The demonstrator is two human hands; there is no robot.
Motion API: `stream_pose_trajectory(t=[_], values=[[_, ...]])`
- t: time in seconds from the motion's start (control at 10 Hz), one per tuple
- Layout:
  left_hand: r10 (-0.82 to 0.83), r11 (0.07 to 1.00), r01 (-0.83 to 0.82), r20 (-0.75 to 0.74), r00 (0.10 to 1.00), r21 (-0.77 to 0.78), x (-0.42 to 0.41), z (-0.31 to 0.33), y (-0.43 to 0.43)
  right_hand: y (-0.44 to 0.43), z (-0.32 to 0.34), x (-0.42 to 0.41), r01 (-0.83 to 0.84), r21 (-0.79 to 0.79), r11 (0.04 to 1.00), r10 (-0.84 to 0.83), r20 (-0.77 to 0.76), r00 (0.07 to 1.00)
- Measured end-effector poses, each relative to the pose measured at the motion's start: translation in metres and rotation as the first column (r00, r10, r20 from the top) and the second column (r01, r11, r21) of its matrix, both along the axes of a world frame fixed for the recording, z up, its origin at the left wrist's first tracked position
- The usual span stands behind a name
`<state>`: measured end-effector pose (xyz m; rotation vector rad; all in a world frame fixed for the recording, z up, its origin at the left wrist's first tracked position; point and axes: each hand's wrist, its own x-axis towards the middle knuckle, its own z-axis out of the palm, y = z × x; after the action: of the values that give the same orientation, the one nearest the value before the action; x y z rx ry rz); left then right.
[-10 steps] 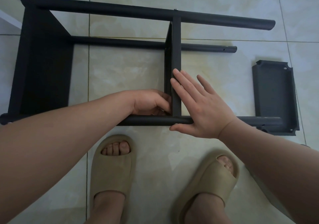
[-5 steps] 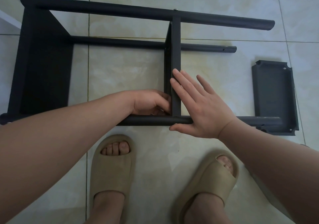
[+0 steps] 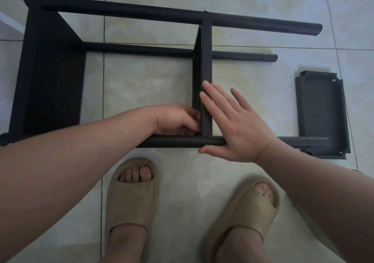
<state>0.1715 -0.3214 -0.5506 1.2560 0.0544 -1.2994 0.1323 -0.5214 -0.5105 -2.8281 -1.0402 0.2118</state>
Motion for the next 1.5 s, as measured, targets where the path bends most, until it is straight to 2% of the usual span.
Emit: stream_pose_trajectory(t=[0.1, 0.2, 0.3, 0.5, 0.6, 0.7, 0.9, 1.5], values=[[-0.011, 1.000, 0.011, 0.012, 1.000, 0.021, -0.0002, -0.0015, 0.0006, -0.0001, -0.0003, 0.0000, -0.003, -0.002, 1.000, 0.003, 0.000, 1.000], [-0.084, 0.990, 0.070, 0.111, 0.990, 0.124, -0.0004, -0.0027, 0.0003, -0.0004, -0.0004, 0.0001, -0.002, -0.001, 1.000, 0.002, -0.001, 1.000], [-0.071, 0.989, 0.057, 0.097, 0.993, 0.135, -0.0002, -0.0041, 0.0005, -0.0003, -0.0007, 0.0000, -0.003, 0.002, 1.000, 0.003, 0.001, 1.000], [-0.001, 1.000, 0.001, -0.054, 0.999, -0.015, 0.0005, -0.0033, 0.0005, -0.0002, 0.0000, 0.0003, 0.001, -0.001, 1.000, -0.001, -0.002, 1.000], [-0.031, 0.999, 0.027, -0.081, 0.996, -0.045, 0.0000, -0.0019, 0.0005, 0.0000, 0.0001, 0.0000, -0.001, -0.004, 1.000, 0.001, -0.003, 1.000], [-0.072, 0.996, 0.071, 0.022, 0.997, 0.060, -0.0004, -0.0032, 0.0011, -0.0001, 0.0002, 0.0001, 0.000, -0.004, 1.000, 0.000, -0.004, 1.000], [-0.058, 0.990, 0.048, 0.067, 0.996, 0.134, -0.0007, -0.0026, 0.0007, -0.0002, 0.0002, 0.0003, 0.000, -0.008, 1.000, 0.000, -0.006, 1.000], [-0.031, 1.000, 0.031, -0.050, 0.998, -0.004, 0.0012, -0.0002, 0.0006, -0.0001, 0.0013, 0.0001, 0.000, -0.010, 1.000, 0.000, -0.018, 1.000]])
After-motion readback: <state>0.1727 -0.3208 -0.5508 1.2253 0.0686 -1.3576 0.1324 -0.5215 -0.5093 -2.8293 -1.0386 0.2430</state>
